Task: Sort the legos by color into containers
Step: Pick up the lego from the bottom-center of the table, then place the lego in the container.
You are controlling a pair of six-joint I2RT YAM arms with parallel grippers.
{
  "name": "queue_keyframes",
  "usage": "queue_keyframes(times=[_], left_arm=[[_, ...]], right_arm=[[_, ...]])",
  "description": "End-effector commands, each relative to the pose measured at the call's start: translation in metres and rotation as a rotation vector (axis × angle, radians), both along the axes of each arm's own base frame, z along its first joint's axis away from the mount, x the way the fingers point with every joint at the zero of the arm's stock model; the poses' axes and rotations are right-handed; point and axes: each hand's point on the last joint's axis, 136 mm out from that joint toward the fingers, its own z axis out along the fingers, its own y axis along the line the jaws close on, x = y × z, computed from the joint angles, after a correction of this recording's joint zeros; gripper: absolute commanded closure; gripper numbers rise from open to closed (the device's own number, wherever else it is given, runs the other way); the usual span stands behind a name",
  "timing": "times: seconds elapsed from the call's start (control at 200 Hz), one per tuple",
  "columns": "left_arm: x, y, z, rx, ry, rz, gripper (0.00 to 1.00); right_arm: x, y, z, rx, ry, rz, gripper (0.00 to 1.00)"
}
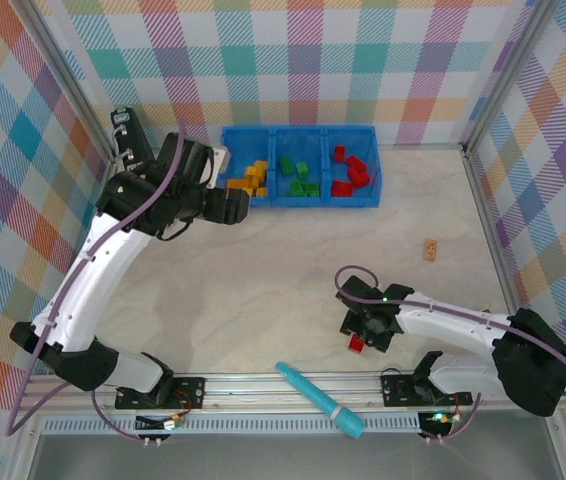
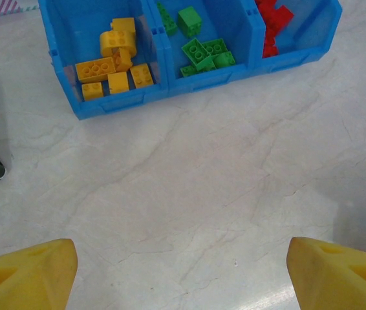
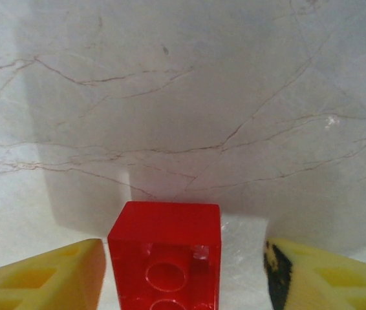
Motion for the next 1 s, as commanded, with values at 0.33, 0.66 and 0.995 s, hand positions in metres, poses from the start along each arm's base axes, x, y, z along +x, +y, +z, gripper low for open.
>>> queue_keyframes(times=[0.33, 0.66, 0.995], left_arm=[[0.006, -0.005, 0.001, -0.013, 0.004, -0.002, 0.16], [0.007, 0.012, -0.003, 0.043, 0.001, 0.052, 0.15], [0.005, 0.035, -0.002, 0.068, -0.017, 0.097, 0.13]], right_arm=[[0.008, -0.003, -0.002, -0.054, -0.01, 0.052, 0.65], [0.136, -0.017, 0.108, -0.043, -0.337, 0.172, 0.71], [0.319, -0.023, 0.244, -0.274, -0.655, 0.419, 0.72]])
